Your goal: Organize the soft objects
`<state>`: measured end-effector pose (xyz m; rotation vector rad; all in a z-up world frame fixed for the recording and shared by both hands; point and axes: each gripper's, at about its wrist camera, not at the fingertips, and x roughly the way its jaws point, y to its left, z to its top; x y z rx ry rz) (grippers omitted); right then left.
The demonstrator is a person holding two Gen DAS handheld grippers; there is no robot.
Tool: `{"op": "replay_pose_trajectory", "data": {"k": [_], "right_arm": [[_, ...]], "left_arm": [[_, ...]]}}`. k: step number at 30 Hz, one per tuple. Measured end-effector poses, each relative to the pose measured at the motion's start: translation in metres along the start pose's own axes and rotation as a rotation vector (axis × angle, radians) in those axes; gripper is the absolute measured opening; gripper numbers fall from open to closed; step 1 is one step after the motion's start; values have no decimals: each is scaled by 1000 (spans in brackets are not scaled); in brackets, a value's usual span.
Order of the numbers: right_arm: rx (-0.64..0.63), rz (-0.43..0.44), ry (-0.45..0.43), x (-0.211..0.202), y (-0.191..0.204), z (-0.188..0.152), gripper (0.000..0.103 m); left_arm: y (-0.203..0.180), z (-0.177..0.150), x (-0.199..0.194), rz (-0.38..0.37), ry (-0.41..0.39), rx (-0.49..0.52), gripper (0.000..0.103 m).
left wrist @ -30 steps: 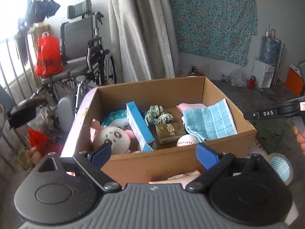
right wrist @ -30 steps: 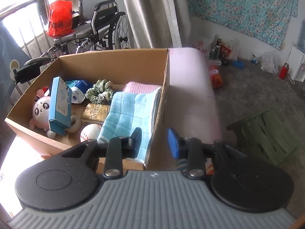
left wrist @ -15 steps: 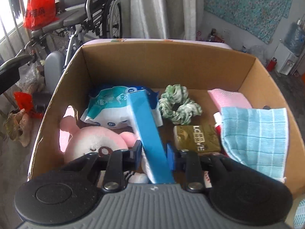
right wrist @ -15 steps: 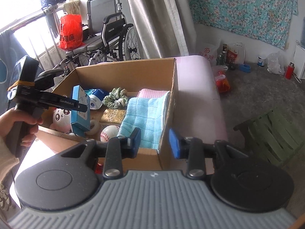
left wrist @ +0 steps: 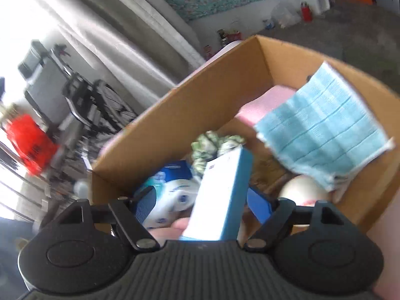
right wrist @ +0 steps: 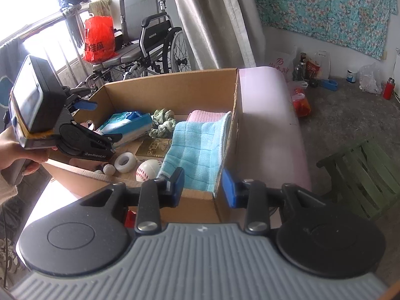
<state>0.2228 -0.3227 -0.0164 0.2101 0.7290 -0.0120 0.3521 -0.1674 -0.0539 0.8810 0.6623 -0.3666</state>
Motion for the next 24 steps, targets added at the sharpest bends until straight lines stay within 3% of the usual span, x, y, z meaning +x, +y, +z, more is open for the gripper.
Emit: {"op": "replay_pose_trajectory", "data": {"k": [2, 3, 4, 6, 8, 11, 13, 14, 15, 17, 24], "right_arm": [[-1, -1, 12, 4, -1, -2, 34], [0, -2, 17, 5, -1, -3, 35], [5, -2, 19, 6, -2, -3, 35], [20, 3, 23, 7, -3, -5, 36], [32, 8, 20, 7, -4, -6, 38], [31, 8, 16, 7, -3, -4, 39], [22, 0, 19, 10, 0, -2, 39], [7, -10, 29, 12, 2, 1, 39], [-6, -15, 27, 14, 4, 4, 39], [-12, -22, 5, 16, 8, 10, 39], [24, -5, 1, 22, 12, 11, 40]], "left_arm": [[17, 1, -4, -197, -12, -147, 76], [25, 1, -4, -246, -2, -215, 65], [32, 1, -4, -261, 6, -272, 57], [41, 3, 0, -264, 17, -324, 25], [44, 5, 10, -256, 66, -329, 20], [31, 2, 38, -268, 184, -262, 26], [17, -3, 48, -230, 239, -210, 34], [13, -5, 50, -207, 244, -196, 47], [11, -6, 47, -186, 230, -181, 57], [12, -12, 36, -174, 179, -177, 58], [33, -56, -7, -121, 54, -326, 62]]}}
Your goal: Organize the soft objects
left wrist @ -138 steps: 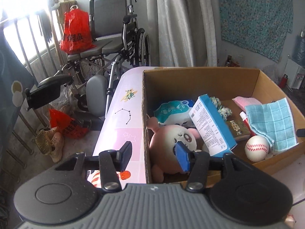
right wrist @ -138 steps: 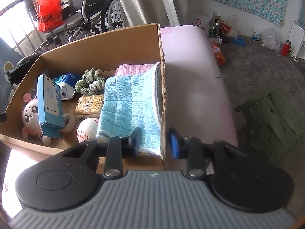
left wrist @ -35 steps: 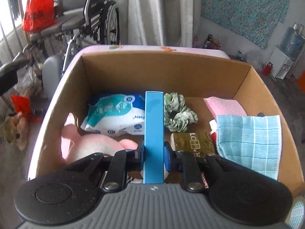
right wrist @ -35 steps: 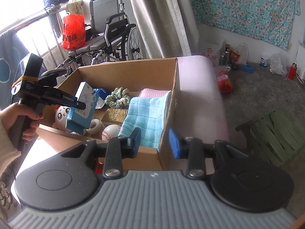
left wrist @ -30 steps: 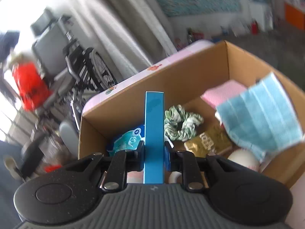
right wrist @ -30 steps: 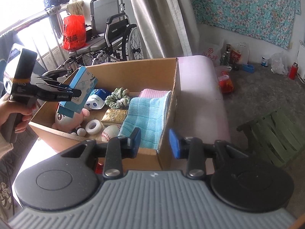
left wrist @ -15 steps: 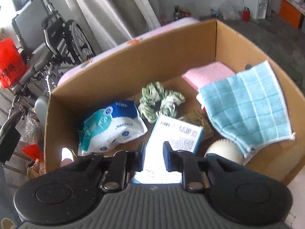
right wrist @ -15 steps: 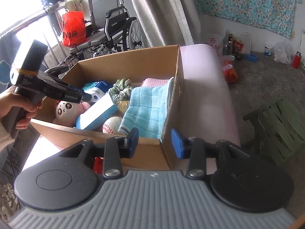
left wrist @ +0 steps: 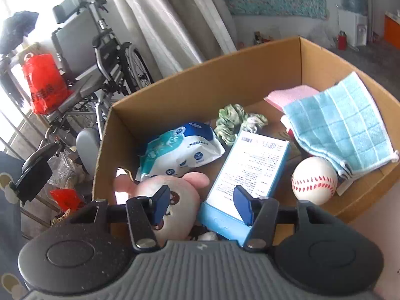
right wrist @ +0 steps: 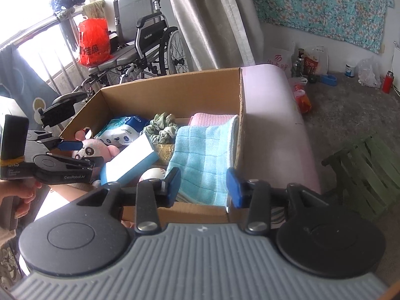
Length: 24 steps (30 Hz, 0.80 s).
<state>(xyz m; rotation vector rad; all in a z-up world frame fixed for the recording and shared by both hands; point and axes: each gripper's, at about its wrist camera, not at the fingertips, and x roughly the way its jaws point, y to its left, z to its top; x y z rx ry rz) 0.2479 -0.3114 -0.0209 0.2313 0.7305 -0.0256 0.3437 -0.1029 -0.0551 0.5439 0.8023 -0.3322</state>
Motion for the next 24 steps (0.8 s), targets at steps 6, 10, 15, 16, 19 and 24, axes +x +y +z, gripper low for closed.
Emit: {"op": "replay_pose_trajectory", "data": {"k": [6, 10, 15, 16, 19, 24], "right_arm": [[56, -38, -32, -9, -1, -4, 40], [139, -92, -92, -22, 5, -15, 41], [137, -108, -227, -59, 27, -30, 41], [114, -122, -250, -65, 33, -31, 41], [109, -160, -280, -79, 47, -30, 41], [83, -96, -302, -97, 63, -37, 42]], "left_arm": [[16, -22, -56, 97, -164, -183, 93], [14, -25, -100, 128, -274, -220, 102], [12, -43, -148, 118, -364, -299, 103], [12, -48, -156, 103, -383, -311, 103], [12, -49, -167, 105, -384, -340, 103], [6, -60, -196, 262, -339, -475, 103]]}}
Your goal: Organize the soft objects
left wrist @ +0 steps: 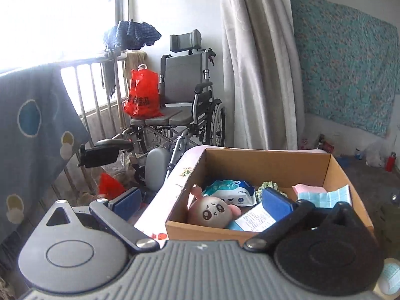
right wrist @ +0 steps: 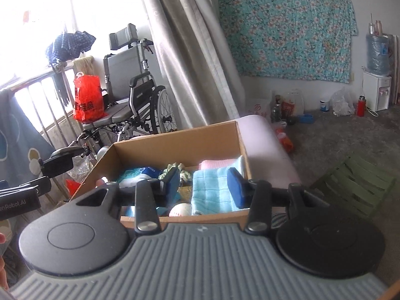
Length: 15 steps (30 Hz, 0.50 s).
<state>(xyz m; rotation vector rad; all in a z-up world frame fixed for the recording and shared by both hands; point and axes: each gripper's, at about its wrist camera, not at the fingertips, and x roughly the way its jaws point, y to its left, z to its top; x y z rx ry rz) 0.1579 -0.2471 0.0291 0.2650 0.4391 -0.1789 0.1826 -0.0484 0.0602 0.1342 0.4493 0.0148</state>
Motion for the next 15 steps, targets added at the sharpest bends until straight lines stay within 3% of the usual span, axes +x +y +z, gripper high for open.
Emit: {"op": "replay_pose_trajectory", "data": {"k": [2, 4, 8, 15], "right_arm": [[-30, 2, -2, -6, 6, 0, 43], [-56, 2, -16, -13, 11, 0, 43], [-68, -1, -38, -26, 16, 0, 44], [-67, -15, -57, -43, 16, -2, 47]], "left_arm": [[7, -5, -12, -33, -2, -67, 103], [8, -7, -17, -102, -21, -48, 103], [9, -13, -21, -77, -47, -68, 103], [10, -18, -25, -136, -50, -122, 103]]}}
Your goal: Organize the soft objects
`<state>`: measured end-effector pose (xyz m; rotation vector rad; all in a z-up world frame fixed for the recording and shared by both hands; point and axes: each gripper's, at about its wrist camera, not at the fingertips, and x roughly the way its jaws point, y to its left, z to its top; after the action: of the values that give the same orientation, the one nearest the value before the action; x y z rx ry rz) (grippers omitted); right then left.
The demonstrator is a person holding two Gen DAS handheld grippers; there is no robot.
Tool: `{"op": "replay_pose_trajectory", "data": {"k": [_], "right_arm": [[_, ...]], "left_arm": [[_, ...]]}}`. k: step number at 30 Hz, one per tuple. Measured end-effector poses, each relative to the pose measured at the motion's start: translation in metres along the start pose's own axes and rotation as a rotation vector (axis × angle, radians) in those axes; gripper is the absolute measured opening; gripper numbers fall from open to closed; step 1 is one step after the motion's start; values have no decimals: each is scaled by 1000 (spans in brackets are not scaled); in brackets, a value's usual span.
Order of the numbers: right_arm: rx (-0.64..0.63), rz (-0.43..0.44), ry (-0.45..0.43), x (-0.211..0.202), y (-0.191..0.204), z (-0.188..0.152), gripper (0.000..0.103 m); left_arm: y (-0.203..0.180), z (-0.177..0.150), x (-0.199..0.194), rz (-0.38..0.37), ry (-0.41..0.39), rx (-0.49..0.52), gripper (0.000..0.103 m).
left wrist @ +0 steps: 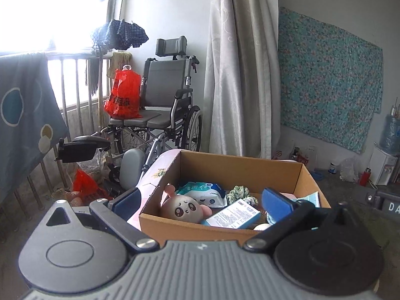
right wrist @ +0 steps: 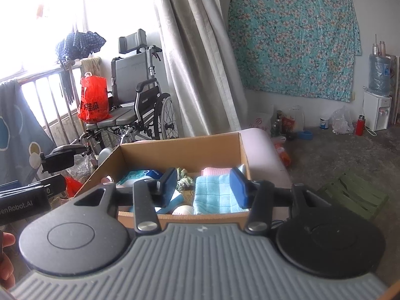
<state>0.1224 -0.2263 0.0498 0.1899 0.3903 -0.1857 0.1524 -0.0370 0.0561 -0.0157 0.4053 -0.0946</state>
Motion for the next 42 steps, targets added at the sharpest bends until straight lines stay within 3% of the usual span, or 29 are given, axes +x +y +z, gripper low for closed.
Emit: {"op": "replay_pose_trajectory", "data": {"k": [10, 16, 22, 24, 29, 36, 42], "right_arm": [[44, -15, 22, -2, -10, -9, 50], [61, -42, 38, -2, -13, -8, 55], [55, -49, 35, -2, -12, -9, 57], [59, -49, 39, 0, -13, -10, 58], [23, -97, 46, 4, -11, -12, 59], [32, -93, 42, 4, -10, -14, 61], [21, -82, 48, 3, -6, -15, 62]], "left_arm": [[-21, -5, -7, 11, 26, 85, 103], [-29, -8, -8, 64, 32, 131, 103], [-23, -5, -6, 26, 72, 86, 103], [-24, -4, -6, 48, 75, 88, 103], [-28, -2, -16, 74, 36, 114, 103], [-28, -2, -15, 33, 59, 104, 103], [-30, -3, -19, 53, 36, 122, 103]]}}
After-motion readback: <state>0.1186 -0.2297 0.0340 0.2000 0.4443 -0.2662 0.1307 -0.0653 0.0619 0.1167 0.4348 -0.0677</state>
